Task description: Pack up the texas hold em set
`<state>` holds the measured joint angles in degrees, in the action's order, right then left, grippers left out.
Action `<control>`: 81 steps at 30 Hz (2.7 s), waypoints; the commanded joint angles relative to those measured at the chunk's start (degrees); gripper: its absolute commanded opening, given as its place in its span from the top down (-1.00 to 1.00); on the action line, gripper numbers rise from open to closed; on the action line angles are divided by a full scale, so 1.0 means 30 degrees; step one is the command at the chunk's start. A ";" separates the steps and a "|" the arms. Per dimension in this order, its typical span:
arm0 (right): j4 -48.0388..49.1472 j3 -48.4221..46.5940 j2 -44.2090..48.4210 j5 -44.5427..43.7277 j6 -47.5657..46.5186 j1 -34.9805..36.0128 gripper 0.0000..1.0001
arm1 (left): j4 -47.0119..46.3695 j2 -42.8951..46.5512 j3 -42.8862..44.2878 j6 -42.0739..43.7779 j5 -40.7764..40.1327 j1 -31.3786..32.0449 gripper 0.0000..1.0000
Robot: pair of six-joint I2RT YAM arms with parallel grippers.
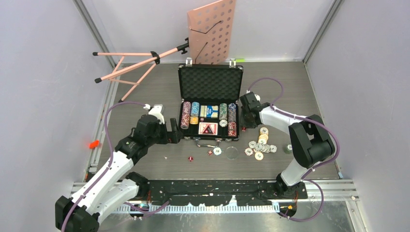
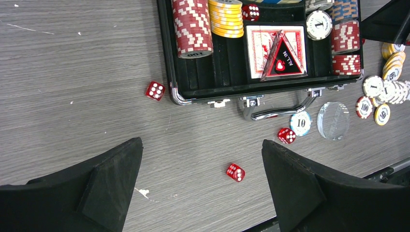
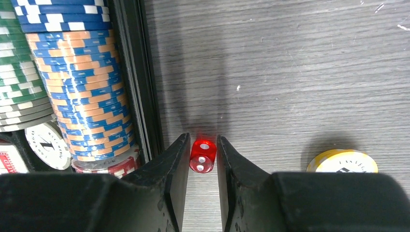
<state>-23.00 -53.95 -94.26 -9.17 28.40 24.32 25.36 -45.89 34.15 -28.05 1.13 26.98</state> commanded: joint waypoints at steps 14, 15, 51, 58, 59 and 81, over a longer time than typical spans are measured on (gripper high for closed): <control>-0.0675 0.0138 0.1833 -0.0501 0.0520 0.0213 0.47 | 0.0872 0.0501 0.1189 0.0394 -0.0020 -0.0088 -0.94; -0.0678 0.0140 0.1830 -0.0510 0.0551 0.0215 0.47 | 0.0888 0.0476 0.1174 0.0391 -0.0001 -0.0088 -0.94; -0.0781 0.0714 0.1609 -0.0402 0.1361 0.0215 0.37 | 0.0246 0.0897 -0.0209 -0.0610 0.1089 -0.0088 -0.94; -0.0855 0.0756 0.1507 -0.0455 0.1344 0.0214 0.35 | 0.0384 0.1031 -0.0161 -0.0693 0.1075 -0.0088 -0.94; -0.0856 0.0757 0.1537 -0.0458 0.1365 0.0215 0.40 | 0.0377 0.1095 -0.0159 -0.0679 0.1062 -0.0088 -0.94; -0.3856 -0.1516 0.4822 0.0163 0.1202 0.0320 0.57 | 0.0354 0.1168 -0.0136 -0.0617 0.1031 -0.0088 -0.94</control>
<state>-31.88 -53.74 -82.98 -9.32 31.83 24.64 27.90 -42.87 33.50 -29.71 3.33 26.98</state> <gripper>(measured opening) 0.267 0.970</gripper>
